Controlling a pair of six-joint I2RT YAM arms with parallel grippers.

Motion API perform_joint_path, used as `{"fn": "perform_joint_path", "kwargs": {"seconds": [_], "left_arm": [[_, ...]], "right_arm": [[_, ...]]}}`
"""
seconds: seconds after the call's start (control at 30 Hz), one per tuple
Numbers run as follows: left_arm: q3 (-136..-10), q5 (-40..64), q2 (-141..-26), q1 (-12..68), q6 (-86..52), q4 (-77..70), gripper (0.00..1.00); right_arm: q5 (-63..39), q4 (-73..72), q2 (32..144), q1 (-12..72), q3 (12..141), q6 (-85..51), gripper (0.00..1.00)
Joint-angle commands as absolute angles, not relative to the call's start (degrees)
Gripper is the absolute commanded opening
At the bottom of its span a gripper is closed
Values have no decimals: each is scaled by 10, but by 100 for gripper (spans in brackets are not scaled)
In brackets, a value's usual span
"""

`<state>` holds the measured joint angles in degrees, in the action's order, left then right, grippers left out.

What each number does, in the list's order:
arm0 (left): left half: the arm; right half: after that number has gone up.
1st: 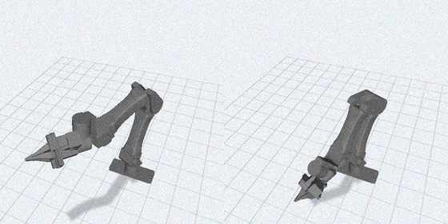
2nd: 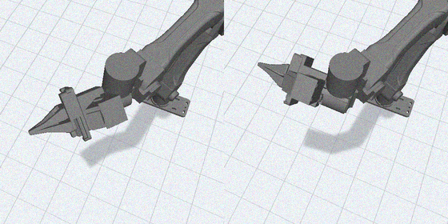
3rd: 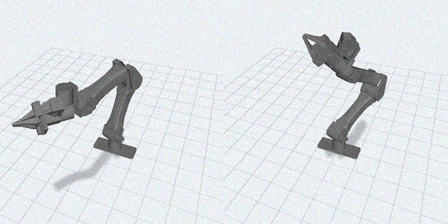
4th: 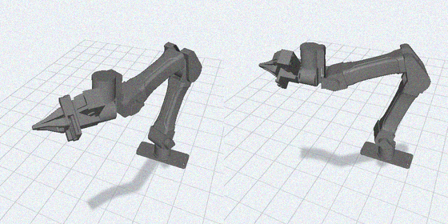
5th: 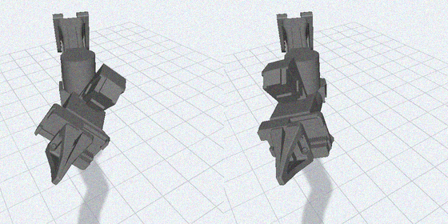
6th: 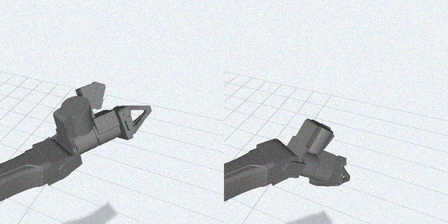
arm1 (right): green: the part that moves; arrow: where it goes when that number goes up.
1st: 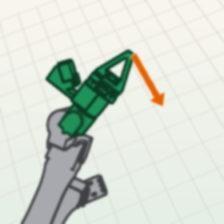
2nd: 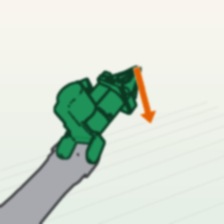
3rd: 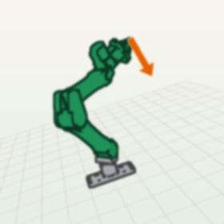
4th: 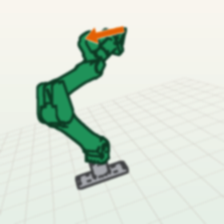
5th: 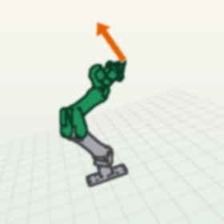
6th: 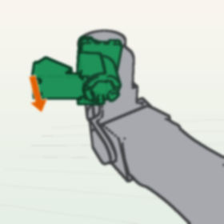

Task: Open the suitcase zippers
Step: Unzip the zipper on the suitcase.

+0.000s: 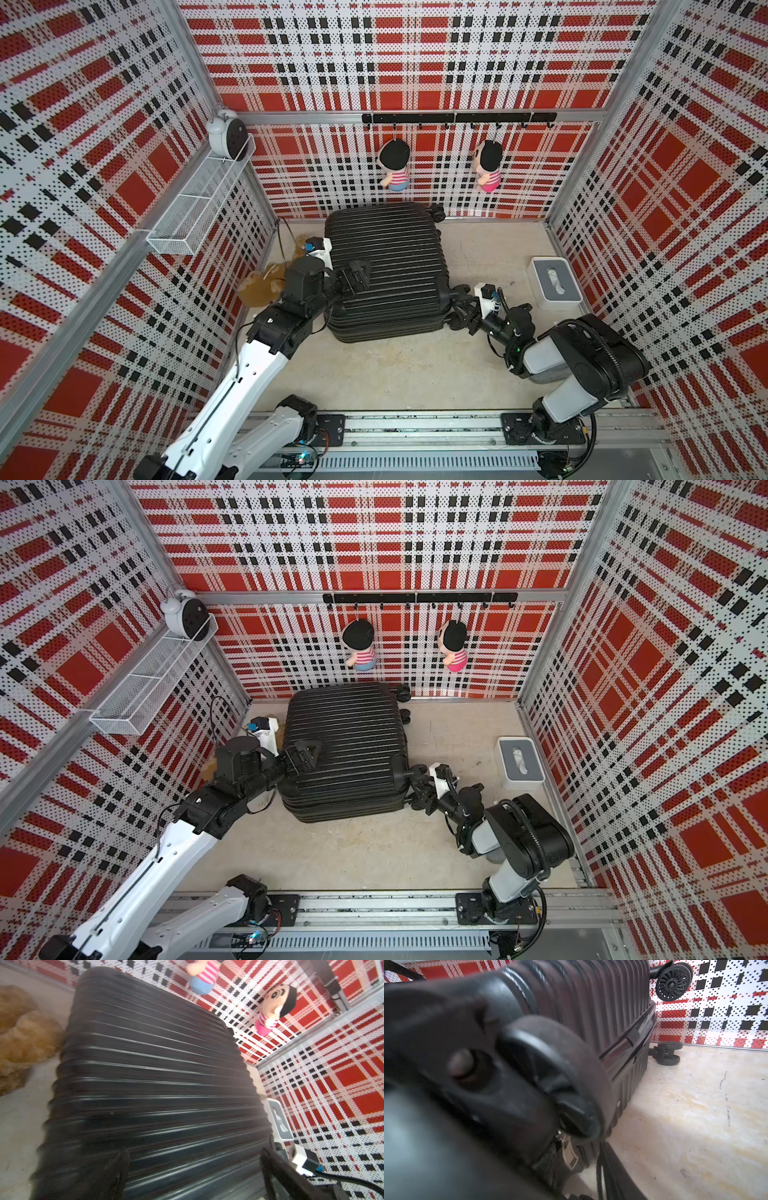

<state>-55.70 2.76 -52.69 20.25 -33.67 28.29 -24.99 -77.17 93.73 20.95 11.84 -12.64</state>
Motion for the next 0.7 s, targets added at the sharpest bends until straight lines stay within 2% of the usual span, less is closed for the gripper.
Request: {"fn": "perform_joint_path", "kwargs": {"seconds": [0.0, 0.33, 0.67], "left_arm": [[-530, 57, -515, 163, -338, 296, 99], [-457, 132, -498, 87, -359, 236, 99], [-445, 142, -504, 83, -361, 223, 99]], "right_arm": [[-237, -831, 961, 216, 124, -106, 36], [-224, -879, 1003, 239, 126, -81, 32], [-223, -887, 1012, 251, 127, -60, 19]]}}
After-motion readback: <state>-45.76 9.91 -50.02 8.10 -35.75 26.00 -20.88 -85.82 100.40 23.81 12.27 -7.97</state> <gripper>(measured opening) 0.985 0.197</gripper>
